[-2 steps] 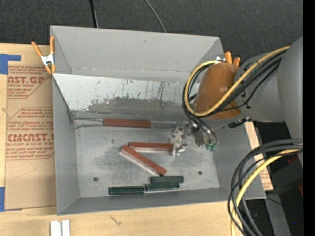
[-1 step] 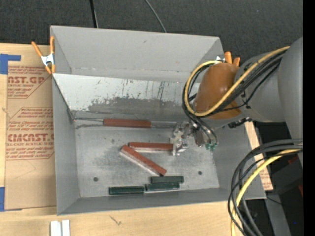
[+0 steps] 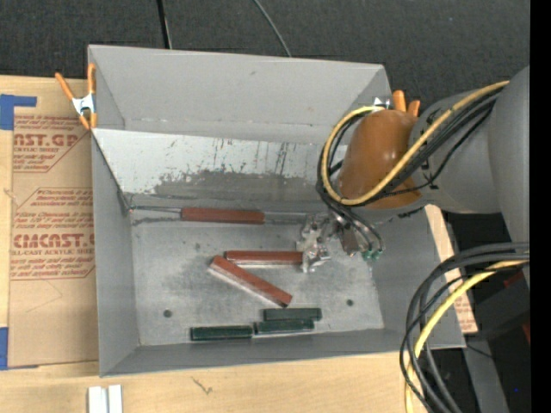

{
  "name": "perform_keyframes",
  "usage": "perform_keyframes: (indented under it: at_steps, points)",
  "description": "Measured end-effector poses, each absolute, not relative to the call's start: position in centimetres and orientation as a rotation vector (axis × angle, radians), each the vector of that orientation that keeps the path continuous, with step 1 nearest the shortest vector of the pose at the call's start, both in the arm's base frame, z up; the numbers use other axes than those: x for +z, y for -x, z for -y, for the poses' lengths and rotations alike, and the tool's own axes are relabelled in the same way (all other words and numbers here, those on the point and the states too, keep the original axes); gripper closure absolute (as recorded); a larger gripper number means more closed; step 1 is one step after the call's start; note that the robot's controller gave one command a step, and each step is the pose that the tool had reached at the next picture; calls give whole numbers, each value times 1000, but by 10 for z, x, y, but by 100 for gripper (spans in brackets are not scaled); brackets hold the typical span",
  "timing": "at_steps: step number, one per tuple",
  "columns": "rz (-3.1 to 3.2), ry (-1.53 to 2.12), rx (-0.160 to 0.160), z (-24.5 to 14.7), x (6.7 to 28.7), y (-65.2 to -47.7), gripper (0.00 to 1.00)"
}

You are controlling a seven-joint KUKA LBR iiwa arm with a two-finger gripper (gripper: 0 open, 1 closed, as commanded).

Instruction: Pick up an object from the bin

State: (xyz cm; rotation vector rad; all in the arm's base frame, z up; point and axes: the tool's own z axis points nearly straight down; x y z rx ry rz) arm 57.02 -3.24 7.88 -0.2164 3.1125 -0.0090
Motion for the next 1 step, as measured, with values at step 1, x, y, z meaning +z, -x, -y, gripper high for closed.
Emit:
perform_keyframes:
  at_steps: [1]
  points:
    - [-3052,664,-19,23,79,-578,100]
